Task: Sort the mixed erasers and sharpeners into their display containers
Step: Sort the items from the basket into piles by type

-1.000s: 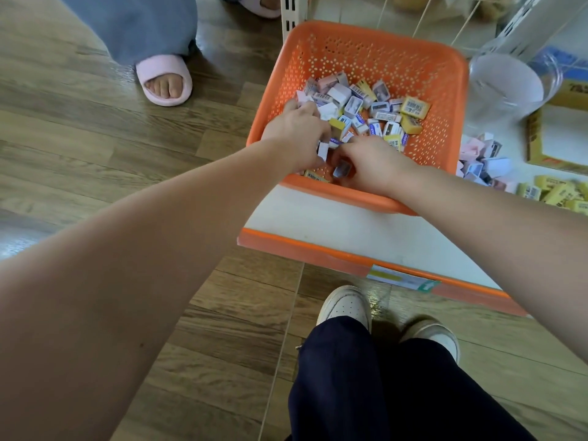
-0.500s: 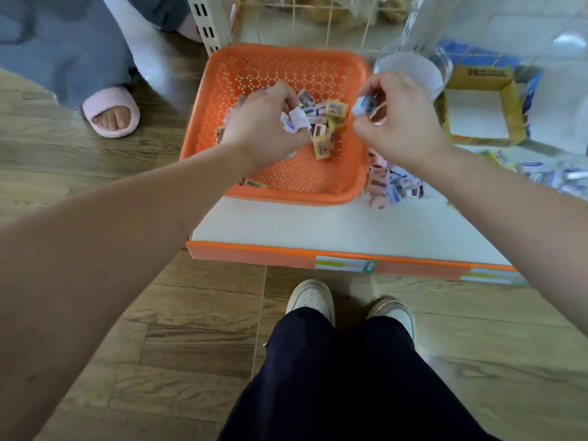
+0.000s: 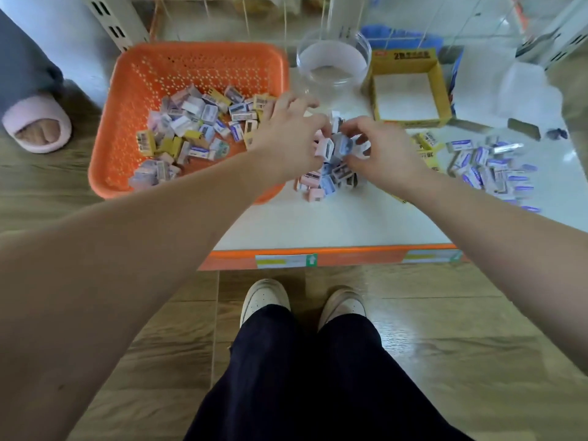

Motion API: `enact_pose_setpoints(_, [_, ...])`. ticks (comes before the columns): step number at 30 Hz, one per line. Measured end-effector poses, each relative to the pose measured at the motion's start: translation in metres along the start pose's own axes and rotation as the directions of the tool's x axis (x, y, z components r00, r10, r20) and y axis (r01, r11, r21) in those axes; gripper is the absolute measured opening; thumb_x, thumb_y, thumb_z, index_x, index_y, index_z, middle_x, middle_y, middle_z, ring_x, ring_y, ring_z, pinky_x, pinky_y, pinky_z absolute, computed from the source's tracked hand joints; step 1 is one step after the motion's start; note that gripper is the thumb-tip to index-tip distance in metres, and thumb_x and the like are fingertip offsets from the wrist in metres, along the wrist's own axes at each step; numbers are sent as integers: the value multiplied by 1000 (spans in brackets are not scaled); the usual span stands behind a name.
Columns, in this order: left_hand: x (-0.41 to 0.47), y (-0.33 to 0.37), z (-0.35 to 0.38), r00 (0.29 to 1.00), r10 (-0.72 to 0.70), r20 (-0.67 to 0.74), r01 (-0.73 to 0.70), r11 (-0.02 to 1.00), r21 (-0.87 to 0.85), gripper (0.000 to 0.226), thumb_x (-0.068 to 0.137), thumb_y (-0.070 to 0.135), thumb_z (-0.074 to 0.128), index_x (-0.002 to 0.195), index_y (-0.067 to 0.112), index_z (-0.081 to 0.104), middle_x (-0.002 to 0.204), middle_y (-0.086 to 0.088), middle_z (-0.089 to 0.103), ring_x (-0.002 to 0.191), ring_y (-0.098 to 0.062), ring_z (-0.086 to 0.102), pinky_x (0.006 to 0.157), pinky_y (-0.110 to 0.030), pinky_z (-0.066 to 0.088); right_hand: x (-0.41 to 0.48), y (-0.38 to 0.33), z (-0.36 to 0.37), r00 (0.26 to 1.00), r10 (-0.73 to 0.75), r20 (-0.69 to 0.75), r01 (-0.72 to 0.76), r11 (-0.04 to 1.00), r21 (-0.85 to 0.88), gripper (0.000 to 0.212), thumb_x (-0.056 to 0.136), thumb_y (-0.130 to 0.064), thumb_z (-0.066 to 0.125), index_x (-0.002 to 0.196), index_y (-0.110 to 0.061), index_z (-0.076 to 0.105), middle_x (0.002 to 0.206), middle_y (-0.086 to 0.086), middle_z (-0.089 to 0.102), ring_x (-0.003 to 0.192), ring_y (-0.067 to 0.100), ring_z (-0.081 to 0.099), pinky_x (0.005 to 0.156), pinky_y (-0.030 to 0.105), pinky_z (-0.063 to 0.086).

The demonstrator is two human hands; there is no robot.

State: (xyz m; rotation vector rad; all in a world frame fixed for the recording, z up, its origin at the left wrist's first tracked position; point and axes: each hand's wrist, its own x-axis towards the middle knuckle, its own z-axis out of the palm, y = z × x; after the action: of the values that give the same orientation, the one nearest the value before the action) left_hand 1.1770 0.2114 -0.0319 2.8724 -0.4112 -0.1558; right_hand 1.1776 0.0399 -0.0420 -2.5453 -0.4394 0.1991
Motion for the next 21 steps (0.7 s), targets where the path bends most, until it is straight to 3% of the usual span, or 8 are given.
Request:
enact_pose_setpoints(6, [7,3,9,999,-38,20,37,997,63,42,80,35,66,121,33,58,146,2,32,139,-26,15,116,-47,7,5,5,12,999,23,-23,-23,1000,-10,44,82,-9,62,125,-12,53,122,7,60,109,25,55,90,26,37])
enact_pose_setpoints(9, [8,2,9,999,-36,20,34,998,54,41,80,34,66,120,31,58,145,2,33,139,-25,17,117,-46,7,4,10,11,999,29,-18,-30,999,-20,44,82,-9,62,125,-13,53,121,8,58,106,23,55,86,21,36])
enact_pose_setpoints(12, [5,-1,6,998,-26,-59,22,997,-78,34,82,29,63,115,28,60,140,3,40,135,-24,23,115,-42,13,2,11,6,1000,12,-14,-13,999,-40,41,83,-9,61,123,-12,55,120,8,59,106,22,54,83,16,32])
enact_pose_setpoints(16, [-5,-16,-6,965,-60,-254,-10,964,-266,27,84,22,60,111,19,62,126,-1,50,123,-24,37,102,-30,27,3,3,2,999,-14,-28,13,999,-29,37,84,-9,57,120,-13,57,116,7,59,103,21,55,82,18,34])
enact_pose_setpoints(21, [-25,-59,-22,931,-160,-327,28,927,-374,33,80,11,59,113,13,58,108,4,52,95,-9,47,81,-11,32,13,-22,0,995,-56,-78,57,998,6,32,85,-10,59,116,-14,60,113,3,60,92,11,53,85,21,40])
